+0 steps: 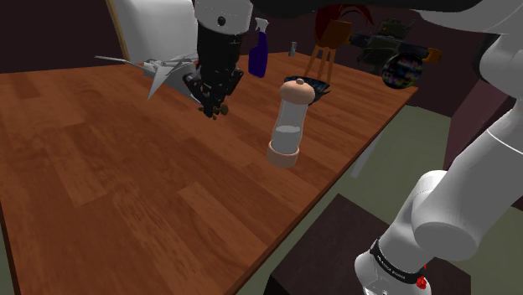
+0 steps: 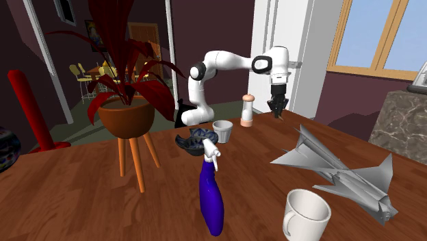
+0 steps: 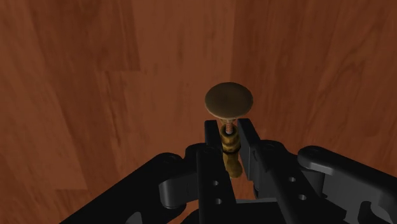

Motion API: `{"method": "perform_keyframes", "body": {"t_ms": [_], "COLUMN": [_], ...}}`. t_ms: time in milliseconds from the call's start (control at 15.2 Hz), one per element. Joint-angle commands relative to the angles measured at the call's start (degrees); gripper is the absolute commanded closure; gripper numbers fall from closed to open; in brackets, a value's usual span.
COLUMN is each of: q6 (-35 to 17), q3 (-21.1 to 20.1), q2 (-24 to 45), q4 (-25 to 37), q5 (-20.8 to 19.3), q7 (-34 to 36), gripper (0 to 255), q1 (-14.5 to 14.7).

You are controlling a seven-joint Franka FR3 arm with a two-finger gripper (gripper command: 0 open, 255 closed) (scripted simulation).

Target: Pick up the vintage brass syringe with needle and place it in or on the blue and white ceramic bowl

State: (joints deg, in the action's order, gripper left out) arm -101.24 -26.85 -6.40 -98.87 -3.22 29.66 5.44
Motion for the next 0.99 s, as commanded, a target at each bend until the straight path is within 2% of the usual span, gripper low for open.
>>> {"method": "perform_keyframes", "body": {"t_ms": [0,792,924], "q6": [1.6,11.82,11.75], "q3": [-0.05,-0.86,0.09], "q2": [0.35,4.12,2.82], "q4": [1.89,15.39,14.32], "q5": [-0.14,-1.93,-1.14], "q7": [-0.02,0.39,-1.27], "gripper": [255,255,255], "q1": [0.0,0.35,-0.43]}}
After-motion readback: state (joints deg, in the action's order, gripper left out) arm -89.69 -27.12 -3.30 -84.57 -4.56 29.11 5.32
